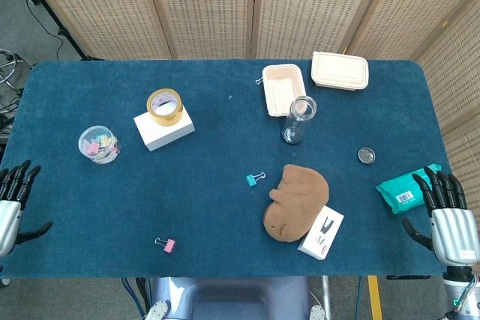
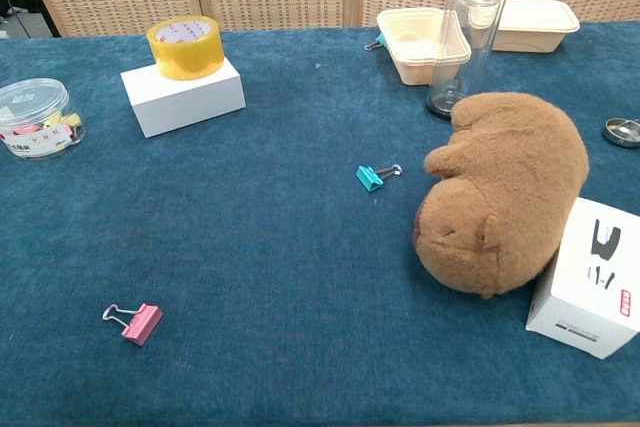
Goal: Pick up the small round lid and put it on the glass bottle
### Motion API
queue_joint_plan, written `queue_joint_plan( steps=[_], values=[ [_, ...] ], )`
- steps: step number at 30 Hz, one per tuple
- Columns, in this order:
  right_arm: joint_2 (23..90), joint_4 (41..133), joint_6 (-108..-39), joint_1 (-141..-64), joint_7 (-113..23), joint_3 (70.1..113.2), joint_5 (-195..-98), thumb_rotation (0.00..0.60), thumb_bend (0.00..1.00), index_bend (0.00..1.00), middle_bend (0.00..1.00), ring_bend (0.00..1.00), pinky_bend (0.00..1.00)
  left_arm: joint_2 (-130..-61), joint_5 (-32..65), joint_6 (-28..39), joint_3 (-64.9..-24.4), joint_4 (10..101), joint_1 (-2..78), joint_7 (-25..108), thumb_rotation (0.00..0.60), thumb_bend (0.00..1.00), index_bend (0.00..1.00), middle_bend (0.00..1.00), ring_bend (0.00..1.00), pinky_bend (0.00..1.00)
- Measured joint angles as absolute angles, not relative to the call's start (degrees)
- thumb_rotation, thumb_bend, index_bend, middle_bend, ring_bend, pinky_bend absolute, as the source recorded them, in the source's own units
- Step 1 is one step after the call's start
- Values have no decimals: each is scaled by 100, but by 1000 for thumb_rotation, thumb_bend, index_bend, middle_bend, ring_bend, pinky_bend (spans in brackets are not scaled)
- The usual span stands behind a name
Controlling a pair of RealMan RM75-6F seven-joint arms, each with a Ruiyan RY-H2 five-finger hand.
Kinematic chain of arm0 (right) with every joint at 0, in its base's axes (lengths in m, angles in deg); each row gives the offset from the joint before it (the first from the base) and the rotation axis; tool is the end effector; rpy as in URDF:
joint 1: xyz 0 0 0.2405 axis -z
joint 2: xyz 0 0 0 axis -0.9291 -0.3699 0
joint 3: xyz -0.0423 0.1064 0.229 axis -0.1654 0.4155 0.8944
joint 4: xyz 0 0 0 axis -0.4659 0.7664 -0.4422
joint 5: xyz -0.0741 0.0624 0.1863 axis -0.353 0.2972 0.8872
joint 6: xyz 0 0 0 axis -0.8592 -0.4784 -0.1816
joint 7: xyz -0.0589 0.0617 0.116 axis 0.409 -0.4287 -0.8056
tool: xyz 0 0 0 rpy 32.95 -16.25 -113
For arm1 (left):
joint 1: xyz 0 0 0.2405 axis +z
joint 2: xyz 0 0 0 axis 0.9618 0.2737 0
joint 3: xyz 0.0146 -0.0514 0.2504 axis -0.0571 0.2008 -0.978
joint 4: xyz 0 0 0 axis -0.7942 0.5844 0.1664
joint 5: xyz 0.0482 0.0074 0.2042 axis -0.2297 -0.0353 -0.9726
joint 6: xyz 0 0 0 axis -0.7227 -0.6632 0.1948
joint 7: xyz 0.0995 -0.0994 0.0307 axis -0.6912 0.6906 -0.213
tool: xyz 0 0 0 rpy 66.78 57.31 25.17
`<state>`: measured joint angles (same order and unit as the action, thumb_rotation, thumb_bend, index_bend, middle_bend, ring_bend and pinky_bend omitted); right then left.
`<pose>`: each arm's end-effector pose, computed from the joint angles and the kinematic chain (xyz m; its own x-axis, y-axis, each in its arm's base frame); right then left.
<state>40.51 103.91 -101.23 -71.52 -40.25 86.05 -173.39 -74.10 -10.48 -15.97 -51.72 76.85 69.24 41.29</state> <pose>-0.2978 -0.1770 0.1608 0.4207 0.1356 0.8970 -0.9019 -0.0440 0.4297 -0.3065 0.1744 0.1647 0.4228 0.0147 0.9061 0.9057 -0.0413 -0.4220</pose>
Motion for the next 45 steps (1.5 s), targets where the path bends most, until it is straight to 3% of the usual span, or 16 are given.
queue_joint_plan(
  steps=[7,12,21,26,29,45],
  values=[
    [4092,10352,-10027,-7162,-3885,8602,-17273,600,35,73,0,0,0,-7422,-1030,-1629,-5162,7707,6946,4082,600,0,0,0,0,0],
    [4132,10247,-9842,-7271,-3986,8714,-17092,600,35,157,0,0,0,-7412,-1089,-1660,-5162,7708,6950,4201,600,0,0,0,0,0],
    [4087,9716,-8516,-8085,-4410,9212,-16449,600,142,319,0,0,0,-7452,-902,-1527,-5062,7689,6873,4162,600,0,0,0,0,0],
    [4203,9183,-7627,-8763,-4593,9461,-16111,600,368,337,0,0,0,-7464,-871,-1559,-5034,7686,6882,4145,600,0,0,0,0,0],
    [4382,8810,-7183,-9131,-4625,9555,-15938,600,422,353,0,0,0,-7463,-833,-1548,-5015,7674,6879,4172,600,0,0,0,0,0],
    [5533,7131,-5704,-10125,-4708,9569,-15300,600,439,383,0,0,0,-7437,-652,-1415,-4950,7693,6837,4297,600,0,0,0,0,0]
  ],
)
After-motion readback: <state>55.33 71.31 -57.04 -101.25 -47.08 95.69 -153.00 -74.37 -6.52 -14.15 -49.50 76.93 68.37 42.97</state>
